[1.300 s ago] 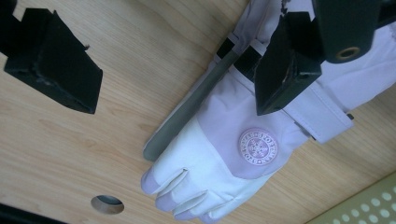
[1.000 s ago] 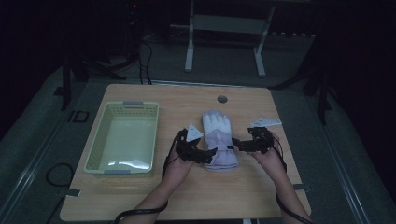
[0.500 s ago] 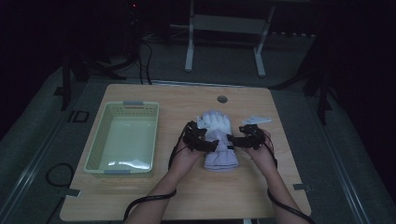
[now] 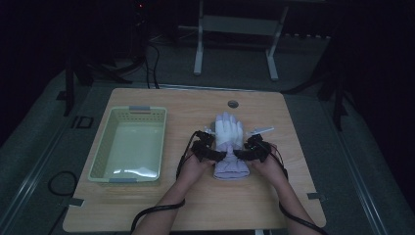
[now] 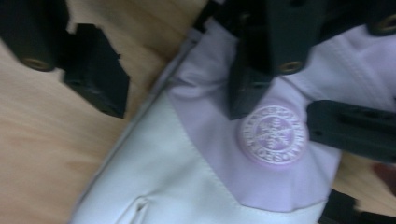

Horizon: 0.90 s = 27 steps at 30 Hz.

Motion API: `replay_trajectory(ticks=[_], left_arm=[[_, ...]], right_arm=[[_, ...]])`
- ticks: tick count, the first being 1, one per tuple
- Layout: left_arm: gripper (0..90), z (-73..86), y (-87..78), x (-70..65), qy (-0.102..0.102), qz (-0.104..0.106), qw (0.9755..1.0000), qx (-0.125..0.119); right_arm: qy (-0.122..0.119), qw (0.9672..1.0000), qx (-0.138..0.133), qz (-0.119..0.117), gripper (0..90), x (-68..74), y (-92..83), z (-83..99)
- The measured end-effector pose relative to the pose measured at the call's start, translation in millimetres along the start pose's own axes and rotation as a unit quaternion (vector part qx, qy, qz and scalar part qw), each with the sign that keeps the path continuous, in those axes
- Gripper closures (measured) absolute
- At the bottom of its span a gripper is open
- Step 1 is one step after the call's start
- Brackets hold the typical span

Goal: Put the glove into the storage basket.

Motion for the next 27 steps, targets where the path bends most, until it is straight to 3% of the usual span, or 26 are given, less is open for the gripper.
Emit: replay_trajectory(ticks=[2, 4, 9, 10, 14, 18, 27], left_arm=[[31.9, 0.6, 2.4, 2.8, -0.010, 0.027, 0.9996, 0.005], [35.8, 1.2, 3.5, 3.9, -0.009, 0.048, 0.9988, 0.004], [49.2, 0.7, 3.6, 3.0, -0.007, 0.067, 0.9977, 0.004], [54.0, -0.1, 3.2, 2.3, -0.011, 0.078, 0.9968, 0.012], [64.6, -3.0, 0.4, -3.2, 0.012, 0.063, 0.9979, 0.010], [72.1, -5.6, -2.6, -4.1, 0.011, 0.066, 0.9977, 0.008], [74.9, -16.6, -16.1, -8.9, 0.032, 0.078, 0.9964, -0.002]], right_arm=[[0.009, 0.9997, 0.001, -0.023, 52.6, 0.6, 1.8, 0.3], [0.013, 0.9994, 0.002, -0.031, 56.6, 0.0, 2.7, 0.5], [0.022, 0.9987, -0.001, -0.045, 64.5, 0.4, 3.8, 1.4], [0.021, 0.9988, 0.000, -0.044, 67.2, 1.4, 4.0, 1.2], [0.018, 0.9994, -0.005, -0.029, 77.5, 4.6, 3.5, 0.1], [0.022, 0.9993, -0.018, -0.023, 80.2, 5.4, 0.9, 0.6], [0.022, 0.9988, -0.039, -0.017, 81.9, 9.0, -13.0, -4.5]])
Point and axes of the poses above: each handheld gripper's, and its own axes: y roughly forward along the jaws, z roughly out of its underside, x roughly to its left, the point moved 4 cm from there along y, roughly forward along the jaws, and after that the axes turned 8 degrees about -z, right-handed, at the moved point
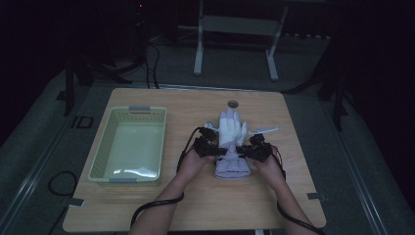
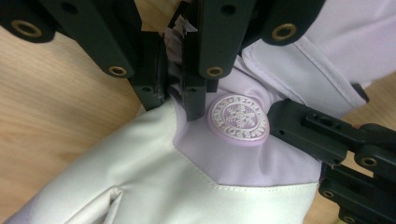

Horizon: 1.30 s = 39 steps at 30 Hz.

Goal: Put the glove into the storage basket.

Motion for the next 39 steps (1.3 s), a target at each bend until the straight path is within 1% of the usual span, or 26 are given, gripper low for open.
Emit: replay_trajectory(ticks=[2, 6, 11, 14, 15, 21, 23, 24, 25, 26, 28, 29, 30, 32, 33, 34, 38, 39], left_arm=[[75.3, -2.9, -5.7, -1.2, -0.002, 0.008, 0.9999, -0.007], [75.5, -8.9, -18.2, -4.4, 0.013, 0.014, 0.9998, -0.006], [75.5, -15.8, -35.1, -6.4, 0.027, 0.010, 0.9996, -0.008], [75.4, -21.2, -44.9, -8.1, 0.025, 0.009, 0.9995, -0.014], [75.4, -23.0, -48.3, -8.5, 0.028, 0.009, 0.9995, -0.013], [75.4, -30.9, -66.3, -9.3, 0.039, 0.004, 0.9991, -0.016], [75.4, -30.9, -66.3, -9.3, 0.039, 0.004, 0.9991, -0.016], [75.4, -33.1, -75.0, -7.8, 0.042, 0.005, 0.9989, -0.020], [75.4, -34.5, -82.0, -6.3, 0.044, 0.005, 0.9988, -0.022], [75.3, -34.5, -82.0, -6.3, 0.044, 0.005, 0.9988, -0.022], [75.3, -35.1, -88.5, -4.5, 0.047, 0.002, 0.9986, -0.023], [75.2, -35.0, -91.5, -3.6, 0.048, 0.003, 0.9986, -0.023], [75.2, -34.6, -94.7, -2.0, 0.051, 0.003, 0.9985, -0.022], [75.2, -32.8, -101.1, 2.5, 0.052, 0.003, 0.9985, -0.020], [75.2, -30.4, -107.0, 7.1, 0.050, 0.002, 0.9986, -0.018], [75.2, -30.4, -107.0, 7.1, 0.050, 0.002, 0.9986, -0.018], [75.2, -25.9, -119.8, 15.0, 0.053, -0.007, 0.9984, -0.018], [75.2, -25.1, -123.4, 17.2, 0.056, -0.009, 0.9982, -0.019]], right_arm=[[0.000, 1.0000, -0.009, -0.002, 82.0, 1.9, -5.3, -2.9], [-0.007, 0.9998, -0.020, -0.003, 82.2, 9.1, -15.3, -9.3], [-0.014, 0.9994, -0.031, -0.005, 82.2, 19.0, -23.6, -18.0], [-0.017, 0.9990, -0.040, -0.005, 82.2, 24.7, -29.2, -24.3], [-0.017, 0.9988, -0.045, -0.005, 82.3, 26.7, -31.3, -26.5], [-0.023, 0.9985, -0.050, -0.002, 82.2, 37.4, -40.0, -40.0], [-0.026, 0.9983, -0.051, -0.001, 82.2, 39.9, -40.9, -42.3], [-0.026, 0.9983, -0.051, -0.001, 82.3, 39.9, -40.9, -42.3], [-0.030, 0.9978, -0.060, -0.002, 82.2, 48.2, -43.5, -50.6], [-0.030, 0.9978, -0.060, -0.002, 82.2, 48.2, -43.5, -50.6], [-0.030, 0.9976, -0.062, -0.003, 82.2, 52.7, -43.8, -54.7], [-0.033, 0.9974, -0.064, -0.004, 82.2, 57.4, -43.0, -58.4], [-0.033, 0.9974, -0.064, -0.004, 82.2, 57.4, -43.0, -58.4], [-0.031, 0.9973, -0.066, -0.011, 82.2, 62.3, -41.1, -61.4], [-0.035, 0.9972, -0.065, -0.016, 82.2, 67.6, -37.2, -64.2], [-0.035, 0.9972, -0.065, -0.016, 82.2, 67.6, -37.2, -64.2], [-0.041, 0.9971, -0.062, -0.018, 82.2, 79.4, -28.8, -71.2], [-0.044, 0.9968, -0.063, -0.018, 82.2, 85.7, -25.6, -75.7]])
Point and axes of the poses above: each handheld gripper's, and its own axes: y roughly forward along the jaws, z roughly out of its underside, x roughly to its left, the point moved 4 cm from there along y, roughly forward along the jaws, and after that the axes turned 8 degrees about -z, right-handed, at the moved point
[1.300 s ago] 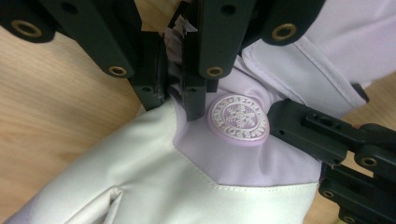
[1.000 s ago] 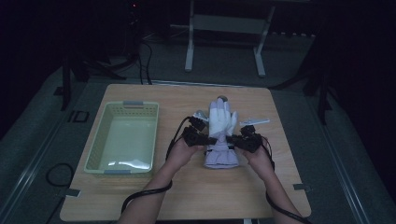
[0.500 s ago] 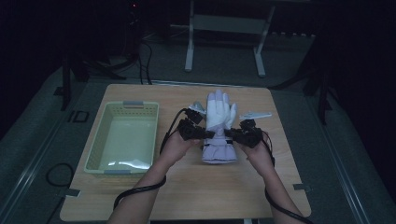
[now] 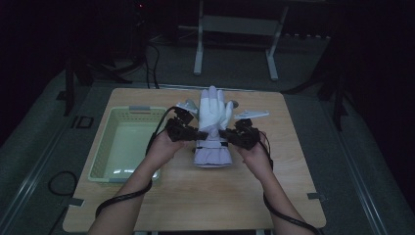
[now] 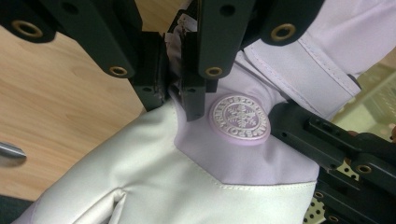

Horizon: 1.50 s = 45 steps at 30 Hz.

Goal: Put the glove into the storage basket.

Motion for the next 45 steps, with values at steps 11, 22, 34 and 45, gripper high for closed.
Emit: replay_trajectory(ticks=[11, 22, 34, 45], left_arm=[[75.2, 7.6, -40.5, 22.1, -0.003, -0.024, 0.9997, -0.006], [75.2, 28.8, -77.2, 47.1, -0.009, -0.046, 0.9989, -0.006], [75.1, 71.6, -121.1, 88.9, -0.029, -0.066, 0.9974, -0.001], [75.0, 104.1, -155.8, 129.2, -0.043, -0.076, 0.9961, 0.005]], right_arm=[[-0.015, 0.9999, 0.000, -0.003, 82.2, 29.2, 20.2, -26.7], [-0.028, 0.9995, 0.005, -0.015, 82.2, 67.1, 53.0, -47.2], [-0.032, 0.9989, 0.016, -0.030, 82.3, 113.1, 103.8, -60.9], [-0.034, 0.9982, 0.024, -0.044, 82.2, 153.7, 153.3, -76.1]])
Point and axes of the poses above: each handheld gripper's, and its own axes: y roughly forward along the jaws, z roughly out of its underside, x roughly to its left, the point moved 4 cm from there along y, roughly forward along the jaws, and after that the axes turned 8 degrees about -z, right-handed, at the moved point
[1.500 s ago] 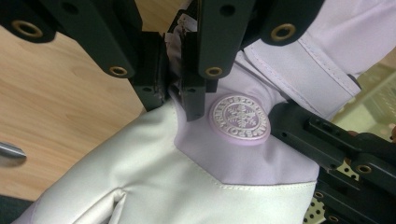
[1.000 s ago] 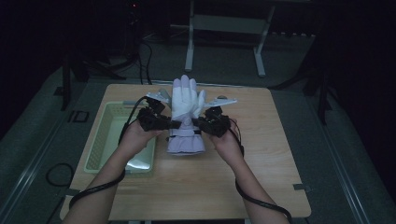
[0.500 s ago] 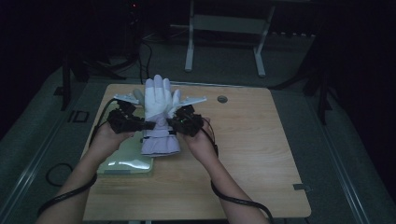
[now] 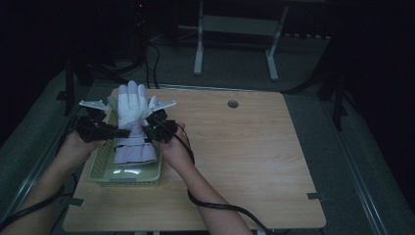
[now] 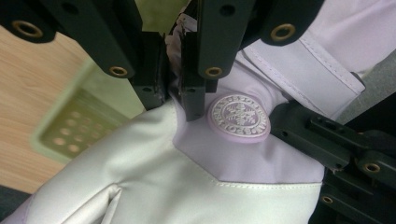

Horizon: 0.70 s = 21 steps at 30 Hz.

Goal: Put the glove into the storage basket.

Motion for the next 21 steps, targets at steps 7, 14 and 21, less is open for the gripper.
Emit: replay_trajectory(ticks=[7, 14, 21], left_arm=[[74.9, 29.1, 25.0, 17.2, -0.026, 0.009, 0.9995, 0.013], [74.4, 47.0, 48.4, 17.8, -0.028, -0.005, 0.9975, 0.065], [73.9, 55.6, 54.9, 20.7, -0.044, -0.010, 0.9945, 0.095]], right_arm=[[0.012, 0.9993, 0.033, 0.013, 82.3, 1.2, 32.5, 13.6], [0.021, 0.9960, 0.085, 0.014, 82.2, -3.6, 56.9, 37.8], [-0.004, 0.9927, 0.117, 0.029, 82.3, 1.5, 68.6, 45.0]])
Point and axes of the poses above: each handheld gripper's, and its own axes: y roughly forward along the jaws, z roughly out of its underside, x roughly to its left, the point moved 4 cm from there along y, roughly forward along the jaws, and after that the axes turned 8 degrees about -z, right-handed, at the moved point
